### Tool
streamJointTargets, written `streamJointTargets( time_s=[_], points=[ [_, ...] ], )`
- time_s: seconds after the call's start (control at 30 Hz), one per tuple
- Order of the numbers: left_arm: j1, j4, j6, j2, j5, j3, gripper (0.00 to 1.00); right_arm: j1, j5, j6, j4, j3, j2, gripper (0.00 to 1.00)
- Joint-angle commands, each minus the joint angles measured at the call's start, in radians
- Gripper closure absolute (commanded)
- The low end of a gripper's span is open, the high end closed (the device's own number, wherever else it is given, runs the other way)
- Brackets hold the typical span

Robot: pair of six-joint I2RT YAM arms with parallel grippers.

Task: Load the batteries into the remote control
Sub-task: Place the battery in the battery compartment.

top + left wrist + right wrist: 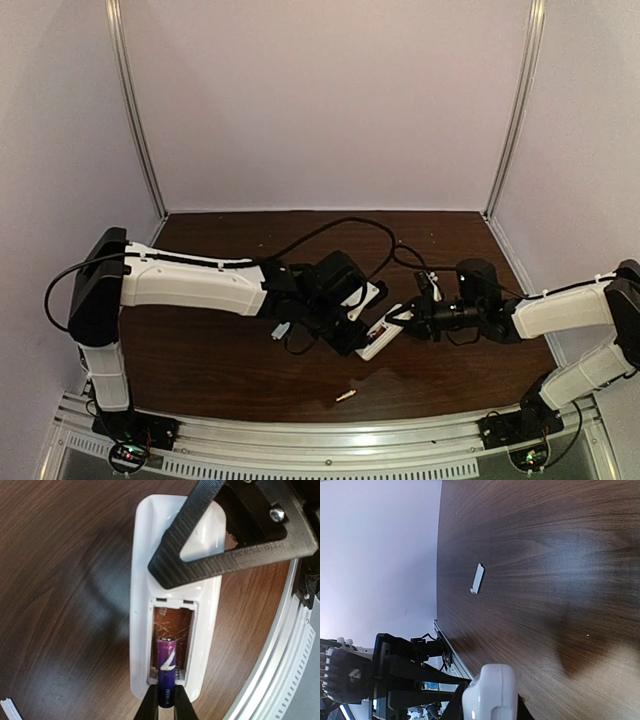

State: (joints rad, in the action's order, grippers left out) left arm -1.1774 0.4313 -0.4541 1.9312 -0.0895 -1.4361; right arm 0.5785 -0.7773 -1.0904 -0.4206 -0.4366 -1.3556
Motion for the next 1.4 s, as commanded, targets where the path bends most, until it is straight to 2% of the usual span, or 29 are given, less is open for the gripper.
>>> streamJointTargets(
  time_s=[0.0,0.57,0.73,0.87,1.2,1.37],
  points=[
    [0.012,0.002,-0.031,0.026,-0.008,-0.03,1.0,0.009,-0.022,-0.022,-0.057,-0.007,-0.007,1.0],
    [0.018,0.029,-0.024,0.061,-0.008,-0.076,0.98,0.02,-0.036,-0.05,-0.108,0.0,-0.032,1.0],
    [0.019,0.037,-0.026,0.063,-0.005,-0.08,0.9,0.02,-0.04,-0.051,-0.108,0.001,-0.035,1.0],
    [0.019,0.052,-0.024,0.062,-0.008,-0.081,0.87,0.02,-0.039,-0.05,-0.102,0.001,-0.031,1.0],
    [0.019,0.058,-0.018,0.04,0.006,-0.08,0.74,0.018,-0.04,-0.046,-0.087,-0.004,-0.036,1.0],
    [0.022,0.01,0.015,-0.011,-0.011,-0.058,0.6,0.018,-0.053,-0.045,-0.082,-0.003,-0.04,1.0]
  ],
)
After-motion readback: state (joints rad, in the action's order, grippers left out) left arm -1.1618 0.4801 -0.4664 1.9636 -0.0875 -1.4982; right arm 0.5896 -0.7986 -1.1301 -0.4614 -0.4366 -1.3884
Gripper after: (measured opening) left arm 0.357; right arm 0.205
